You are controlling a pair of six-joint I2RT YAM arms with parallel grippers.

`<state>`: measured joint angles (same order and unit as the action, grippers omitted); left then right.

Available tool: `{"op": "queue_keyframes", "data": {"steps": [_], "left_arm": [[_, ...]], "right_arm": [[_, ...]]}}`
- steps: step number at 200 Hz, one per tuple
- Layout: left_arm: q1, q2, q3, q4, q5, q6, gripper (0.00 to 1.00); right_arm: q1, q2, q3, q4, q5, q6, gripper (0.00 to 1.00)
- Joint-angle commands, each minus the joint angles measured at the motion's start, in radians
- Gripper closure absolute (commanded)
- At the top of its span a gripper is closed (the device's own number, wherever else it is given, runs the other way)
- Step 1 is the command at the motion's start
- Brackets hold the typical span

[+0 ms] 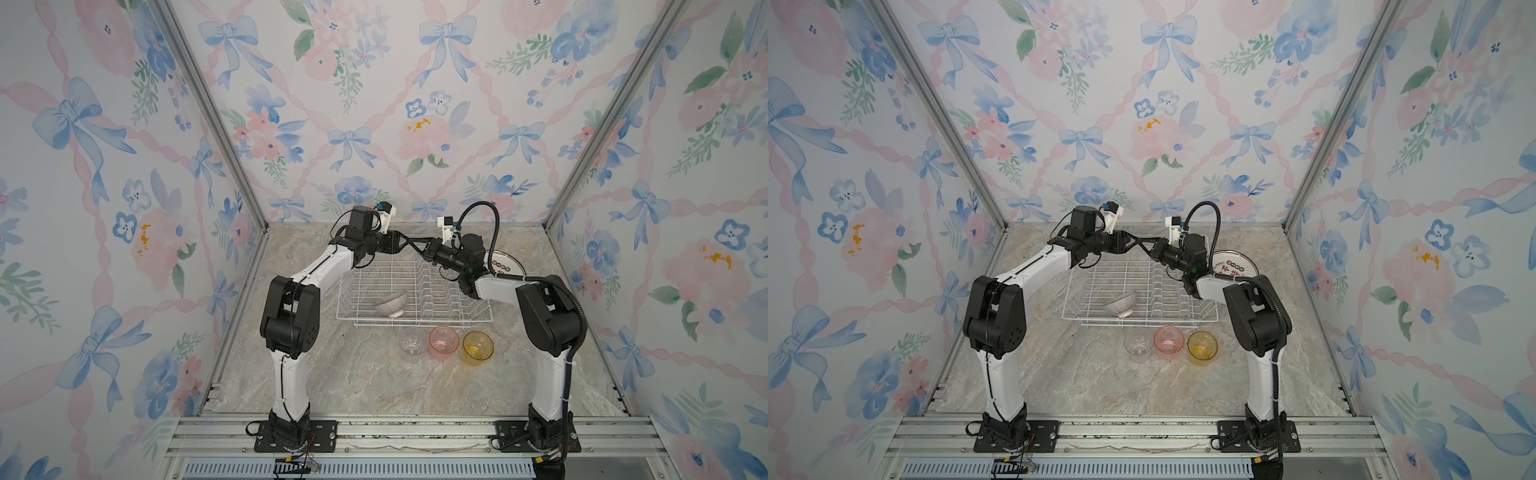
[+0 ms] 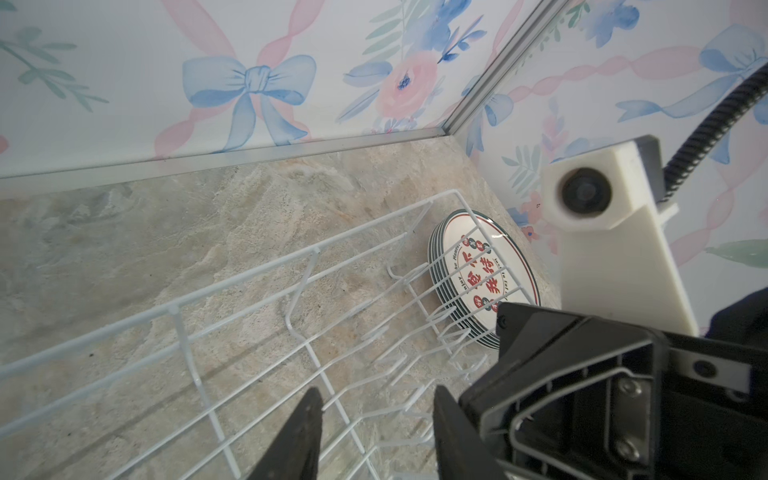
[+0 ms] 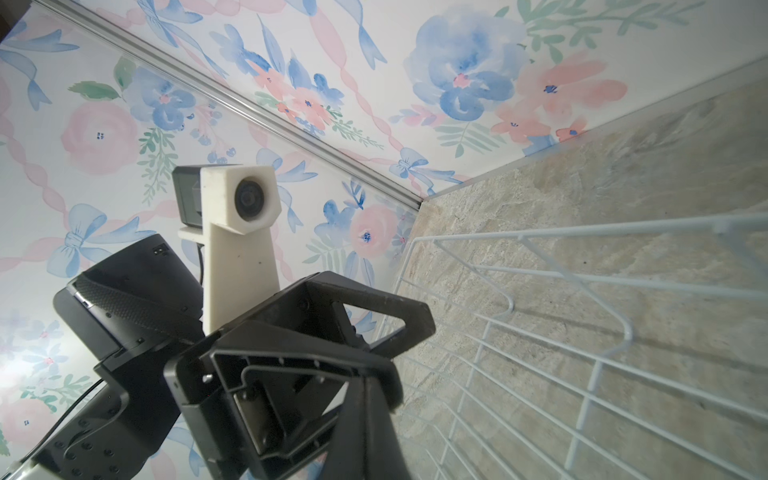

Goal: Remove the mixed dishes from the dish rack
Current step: 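Open the left gripper and pull the striped bowl away with the right gripper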

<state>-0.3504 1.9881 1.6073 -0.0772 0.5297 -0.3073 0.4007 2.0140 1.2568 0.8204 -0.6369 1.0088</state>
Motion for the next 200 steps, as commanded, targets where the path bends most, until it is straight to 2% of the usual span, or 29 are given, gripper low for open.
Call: {"op": "queue_keyframes", "data": {"steps": [1,23,35,44,46,50,106,151,200], "left_arm": [[0.007,-0.069,-0.029,-0.008,-0.028,0.037,0.51],[0.009,-0.094,-0.057,-0.009,-0.044,0.045,0.43],[0.009,-0.105,-0.071,-0.01,-0.055,0.05,0.34],[0.009,-0.114,-0.079,-0.01,-0.064,0.051,0.21],[0.008,-0.116,-0.08,-0.009,-0.065,0.051,0.08],[0.009,-0.119,-0.084,-0.01,-0.07,0.053,0.02],[0.003,-0.193,-0.146,-0.01,-0.181,0.075,0.02],[-0.024,-0.293,-0.222,-0.006,-0.323,0.11,0.02],[-0.041,-0.456,-0.404,0.113,-0.48,0.116,0.02]], "right_arm": [[0.001,-0.098,0.061,-0.371,-0.028,-0.252,1.0],[0.007,-0.149,0.101,-0.628,0.012,-0.441,0.98],[0.009,-0.17,0.135,-0.758,0.028,-0.521,0.95],[0.012,-0.18,0.15,-0.824,0.043,-0.563,0.92],[0.013,-0.18,0.152,-0.83,0.045,-0.567,0.92],[0.015,-0.189,0.157,-0.858,0.056,-0.586,0.91],[0.047,-0.236,0.183,-1.092,0.134,-0.743,0.78],[0.108,-0.256,0.19,-1.22,0.208,-0.833,0.7],[0.204,-0.222,0.251,-1.333,0.276,-0.904,0.63]]}}
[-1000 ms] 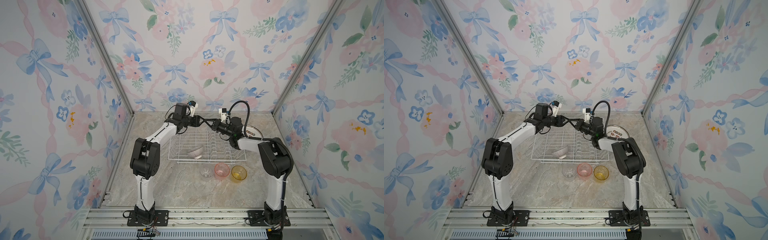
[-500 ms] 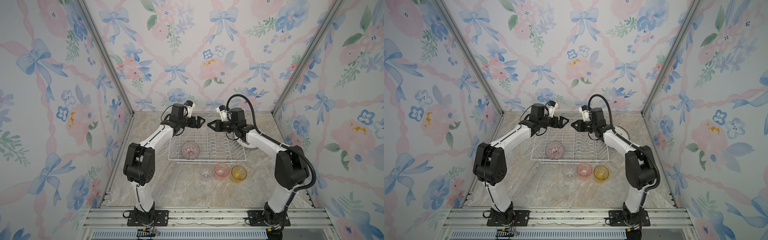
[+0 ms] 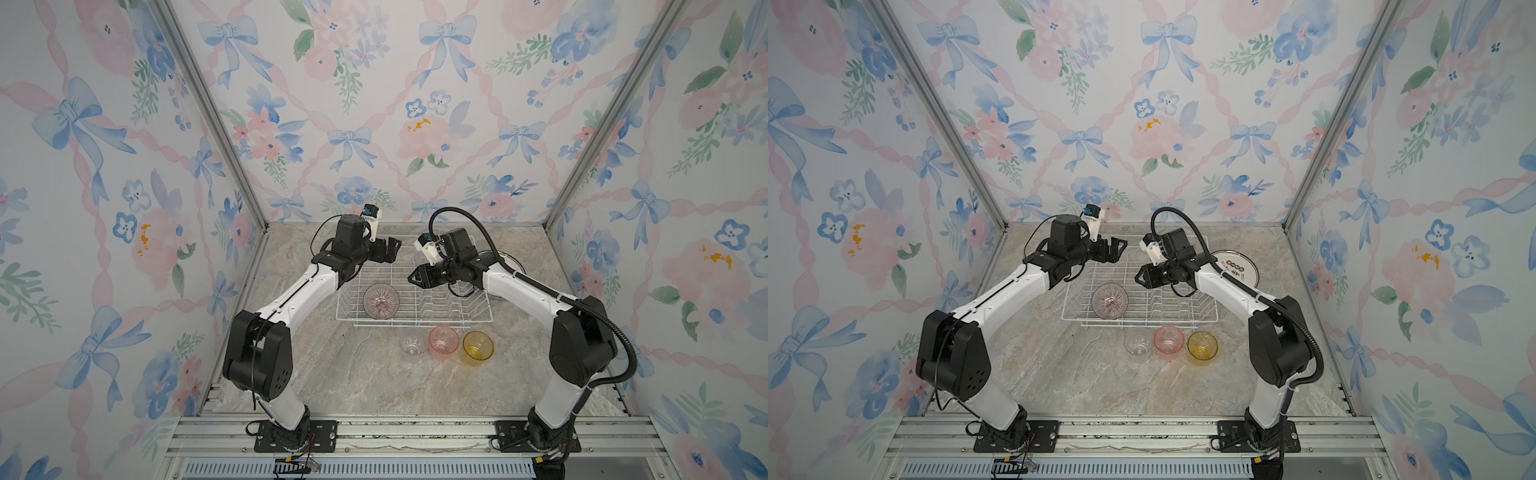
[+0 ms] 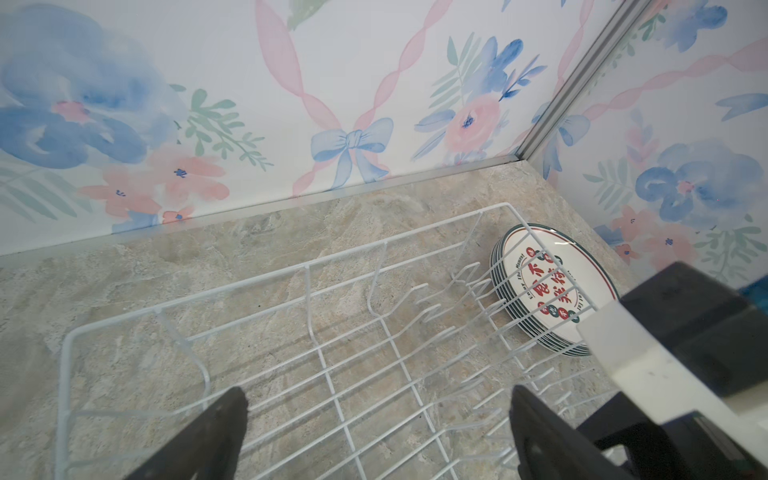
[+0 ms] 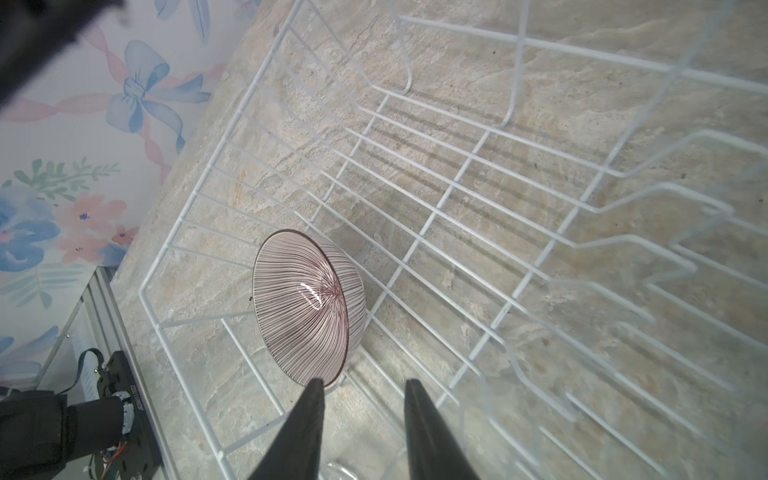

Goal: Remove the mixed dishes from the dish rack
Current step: 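Open the left gripper and pull the striped bowl away with the right gripper, then carry the striped bowl toward the table with the right gripper while the left arm retracts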

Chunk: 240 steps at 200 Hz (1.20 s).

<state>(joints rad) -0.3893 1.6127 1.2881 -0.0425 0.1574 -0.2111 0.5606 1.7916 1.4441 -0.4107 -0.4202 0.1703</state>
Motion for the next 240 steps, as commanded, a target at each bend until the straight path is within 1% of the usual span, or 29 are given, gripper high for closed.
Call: {"op": "queue_keyframes", "data": {"steps": [1,40,69,106,156,222,240], "left_arm": [[-0.003,-0.084,-0.09,0.082,-0.11,0.019,0.02],[-0.004,-0.23,-0.216,0.139,-0.219,0.019,0.02],[-0.006,-0.341,-0.297,0.16,-0.314,0.02,0.02],[-0.004,-0.472,-0.389,0.195,-0.38,0.029,0.02],[0.012,-0.526,-0.428,0.186,-0.391,0.039,0.02],[0.037,-0.542,-0.464,0.198,-0.376,0.035,0.02],[0.043,-0.548,-0.47,0.199,-0.374,0.033,0.02]], "right_arm": [[0.047,0.003,0.064,-0.105,0.062,-0.067,0.63],[0.107,0.072,0.13,-0.146,0.108,-0.085,0.61],[0.14,0.124,0.181,-0.179,0.173,-0.098,0.58],[0.165,0.197,0.24,-0.217,0.246,-0.105,0.56],[0.173,0.27,0.291,-0.222,0.264,-0.093,0.56],[0.196,0.341,0.348,-0.241,0.288,-0.093,0.63],[0.197,0.357,0.362,-0.24,0.299,-0.085,0.67]]}}
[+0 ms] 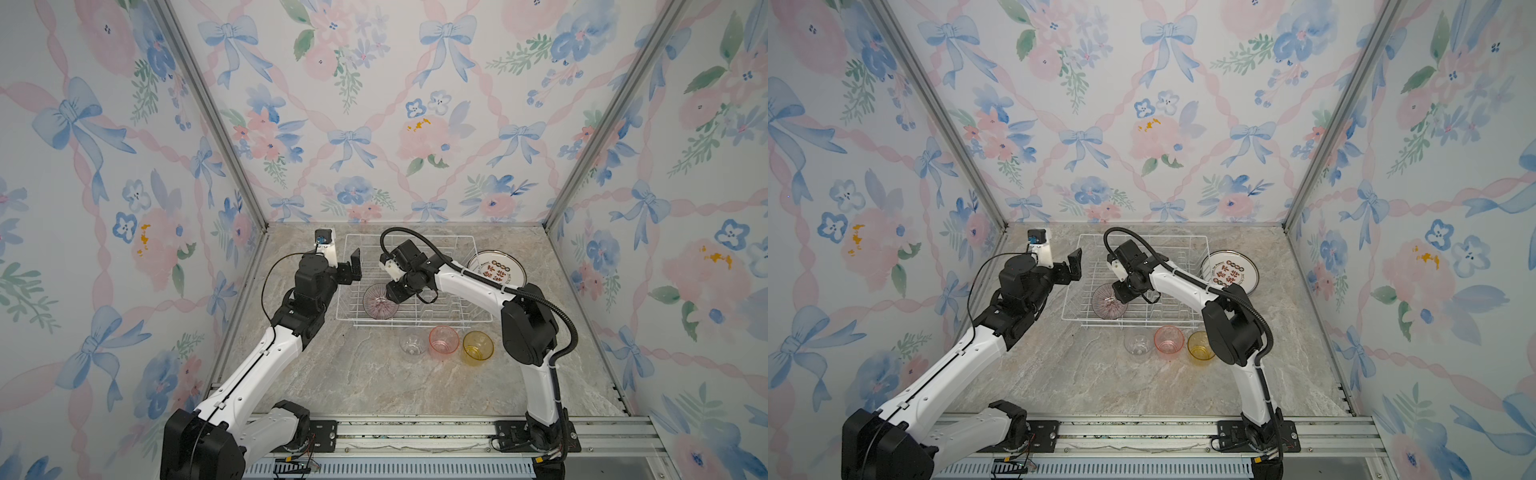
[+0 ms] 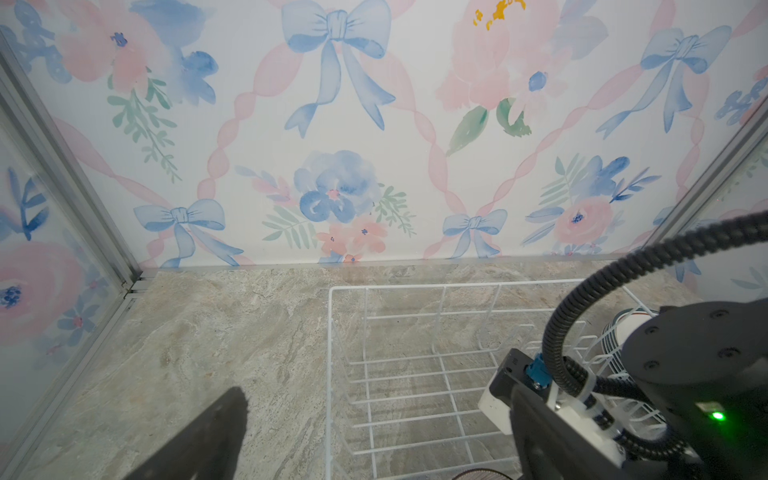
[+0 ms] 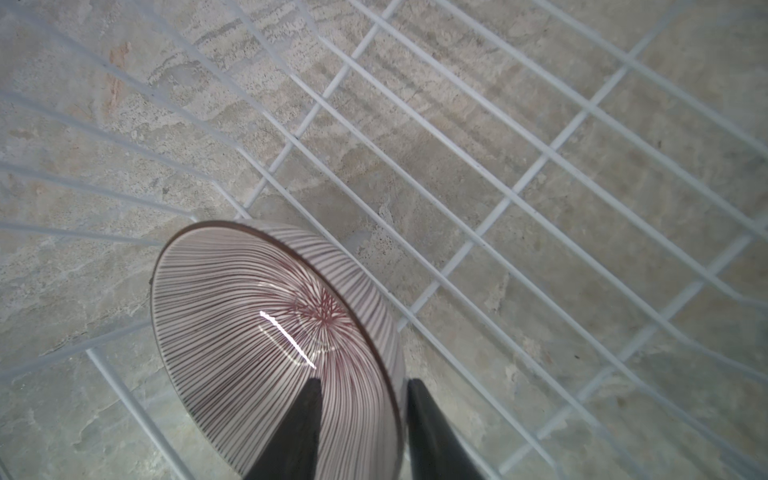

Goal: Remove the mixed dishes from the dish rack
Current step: 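Carry the striped bowl toward the table with the right gripper while the left arm retracts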

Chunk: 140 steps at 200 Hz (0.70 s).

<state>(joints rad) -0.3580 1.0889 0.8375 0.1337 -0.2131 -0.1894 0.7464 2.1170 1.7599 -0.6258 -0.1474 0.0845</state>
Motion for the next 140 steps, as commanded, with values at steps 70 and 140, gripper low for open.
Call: {"op": "queue_keyframes", "data": {"steps": [70,140], "left_arm": [[0.029,-0.05,-0.038,0.017,-0.001,0.01,0.02],[0.03,-0.03,-0.041,-0.019,-0.005,0.015,0.02]], "right_arm": [[0.01,0.019,0.022,0.035,0.078,0.02,1.0],[-0.046,-0.09,0.012,0.085,0.009,0.056,1.0]]}}
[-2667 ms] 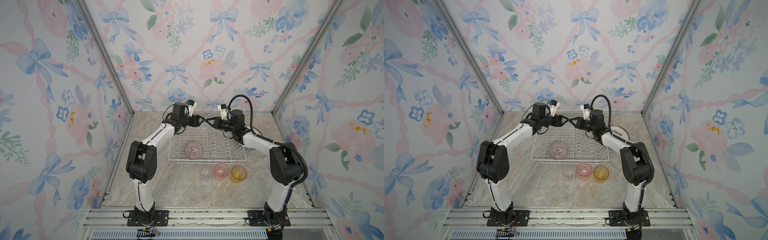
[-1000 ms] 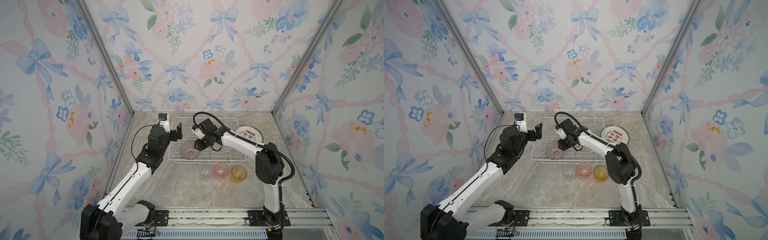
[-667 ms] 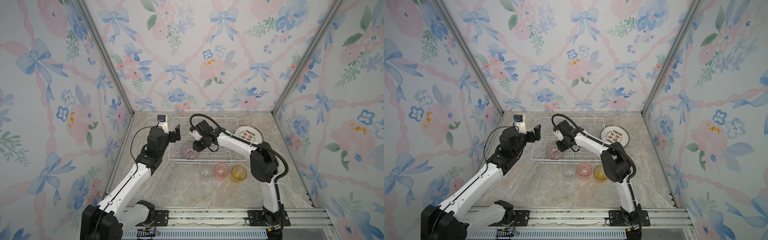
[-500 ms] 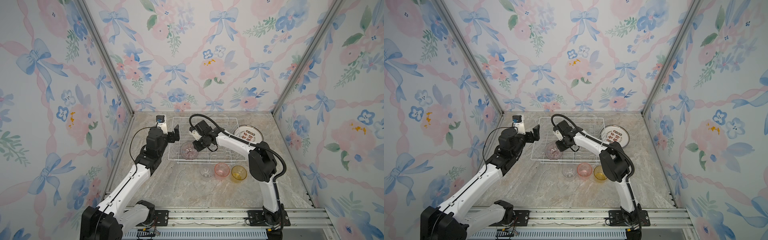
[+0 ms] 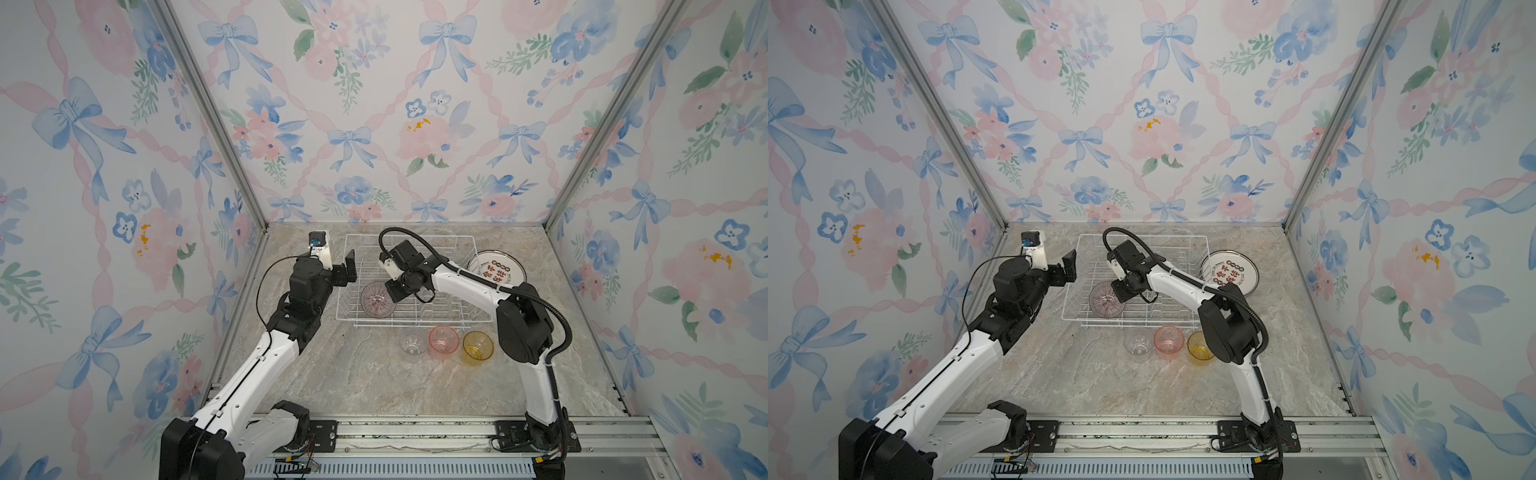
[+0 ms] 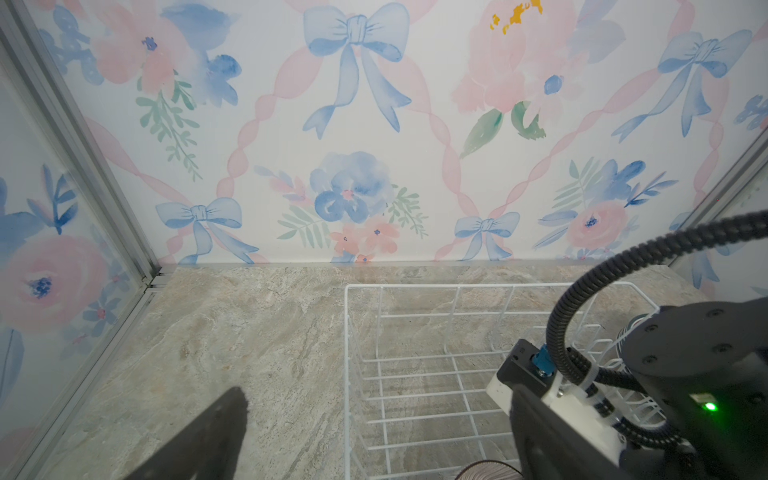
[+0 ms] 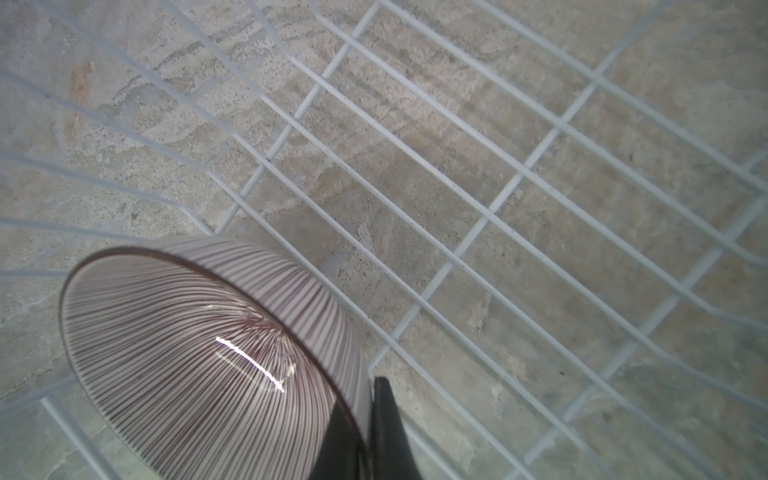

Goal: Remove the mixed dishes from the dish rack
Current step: 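Carry the striped bowl toward the table with the right gripper while the left arm retracts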

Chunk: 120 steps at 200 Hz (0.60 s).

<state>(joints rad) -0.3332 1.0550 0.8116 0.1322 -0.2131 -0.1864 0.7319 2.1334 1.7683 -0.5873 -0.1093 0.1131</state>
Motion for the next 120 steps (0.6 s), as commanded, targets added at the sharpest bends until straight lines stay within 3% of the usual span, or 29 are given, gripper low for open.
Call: {"op": "queue_keyframes", "data": {"steps": [1,77,120], "left_arm": [[0.005,0.003,-0.015,-0.018,-0.005,0.011,0.02],[0.005,-0.032,-0.007,-0.041,-0.025,0.013,0.02],[0.005,-0.088,0.014,-0.059,-0.126,0.008,0.02]], "right_arm": [[-0.033,-0.109,0.004,0.046,-0.029,0.027,1.0],[-0.014,-0.331,-0.069,0.02,-0.018,-0.051,1.0],[0.072,-0.459,-0.154,-0.082,-0.042,-0.142,1.0]]}}
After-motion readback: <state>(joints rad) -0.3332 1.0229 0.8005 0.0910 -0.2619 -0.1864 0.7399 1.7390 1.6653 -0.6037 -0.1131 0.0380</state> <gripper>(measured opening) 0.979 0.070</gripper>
